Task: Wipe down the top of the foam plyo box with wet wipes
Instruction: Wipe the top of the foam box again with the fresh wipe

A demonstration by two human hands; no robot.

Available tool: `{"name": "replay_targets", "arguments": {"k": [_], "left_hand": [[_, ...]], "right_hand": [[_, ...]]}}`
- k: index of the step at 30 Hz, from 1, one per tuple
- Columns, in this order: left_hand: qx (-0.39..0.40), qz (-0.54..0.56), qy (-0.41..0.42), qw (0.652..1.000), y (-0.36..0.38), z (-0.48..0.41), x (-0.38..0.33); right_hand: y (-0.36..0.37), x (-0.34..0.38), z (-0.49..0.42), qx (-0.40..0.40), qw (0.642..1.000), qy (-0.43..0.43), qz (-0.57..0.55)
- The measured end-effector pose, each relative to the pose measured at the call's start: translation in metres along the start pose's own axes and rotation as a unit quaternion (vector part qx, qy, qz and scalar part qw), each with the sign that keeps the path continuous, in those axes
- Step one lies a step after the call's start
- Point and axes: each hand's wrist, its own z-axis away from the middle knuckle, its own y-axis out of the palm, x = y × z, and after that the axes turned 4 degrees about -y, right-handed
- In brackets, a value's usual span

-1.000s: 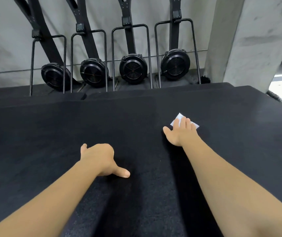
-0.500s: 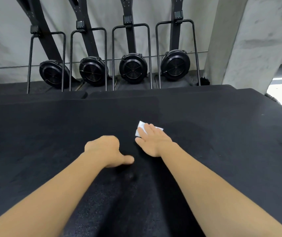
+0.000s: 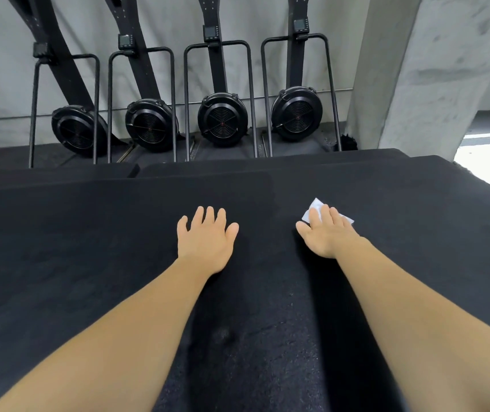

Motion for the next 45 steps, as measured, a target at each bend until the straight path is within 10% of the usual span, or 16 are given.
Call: {"name": "replay_targets", "arguments": {"k": [18, 35, 45], "left_hand": [[-0.033, 0.009, 0.0, 0.999, 0.023, 0.006, -0.005], [-0.032, 0.042, -0.001, 0.999, 0.027, 0.006, -0.005], [-0.042, 0.033, 0.004, 0.999, 0.023, 0.007, -0.006]], "right_hand": [[0.02, 0.064, 0.006, 0.009, 0.982, -0.191, -0.003], [-0.002, 0.004, -0.038, -0.034, 0.999, 0.035, 0.008], [0.014, 0.094, -0.037, 0.056, 0.981, -0.178, -0.053]]}}
